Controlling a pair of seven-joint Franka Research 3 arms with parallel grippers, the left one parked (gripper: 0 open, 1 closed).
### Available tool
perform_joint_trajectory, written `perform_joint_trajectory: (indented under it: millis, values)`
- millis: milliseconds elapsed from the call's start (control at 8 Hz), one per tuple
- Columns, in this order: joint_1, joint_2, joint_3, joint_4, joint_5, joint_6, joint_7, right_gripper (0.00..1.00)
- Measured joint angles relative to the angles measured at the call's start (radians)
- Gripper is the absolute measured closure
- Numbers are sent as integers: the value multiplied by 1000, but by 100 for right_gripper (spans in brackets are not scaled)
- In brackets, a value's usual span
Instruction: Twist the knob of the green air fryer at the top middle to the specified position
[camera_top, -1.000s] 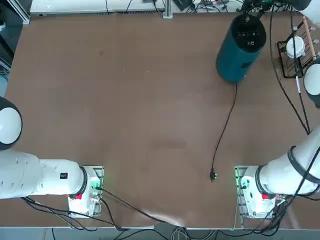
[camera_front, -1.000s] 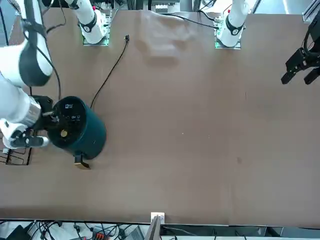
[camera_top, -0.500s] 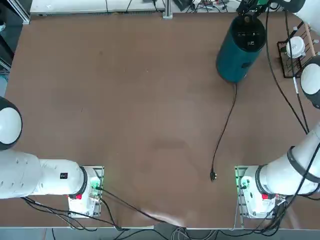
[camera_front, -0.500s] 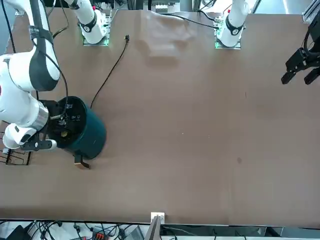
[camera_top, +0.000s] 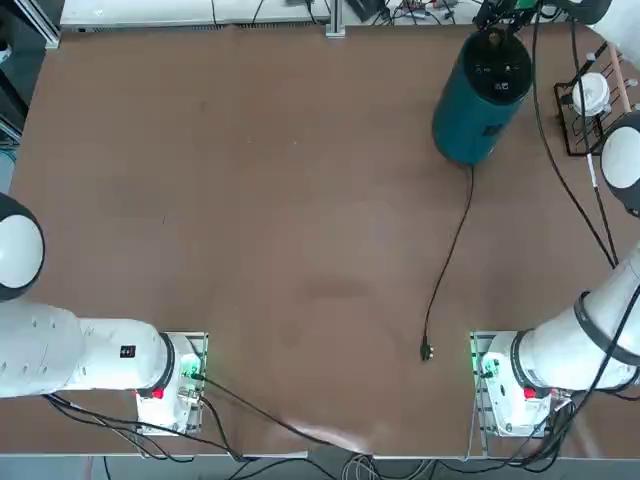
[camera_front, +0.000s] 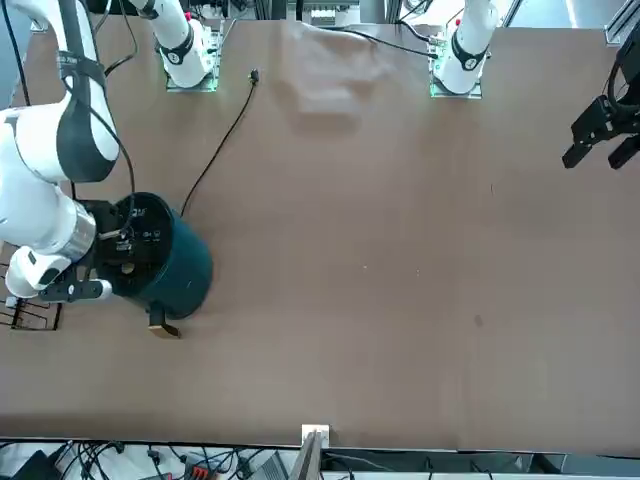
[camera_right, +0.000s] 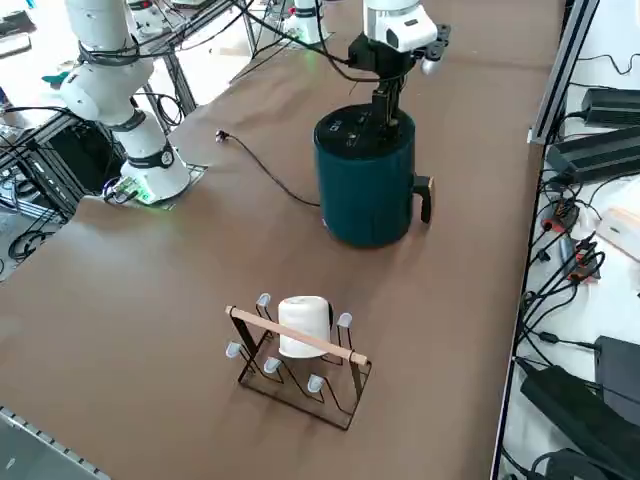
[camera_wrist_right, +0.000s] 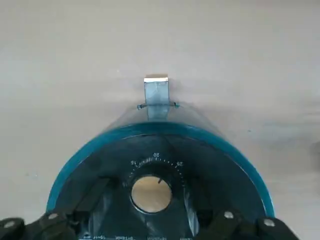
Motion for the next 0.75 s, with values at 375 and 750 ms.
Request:
perform_joint_trajectory:
  millis: [375,750]
  values:
    - [0,-3,0,2,0,0,0,21]
    - [0,-7,0,2,0,-2,0,34]
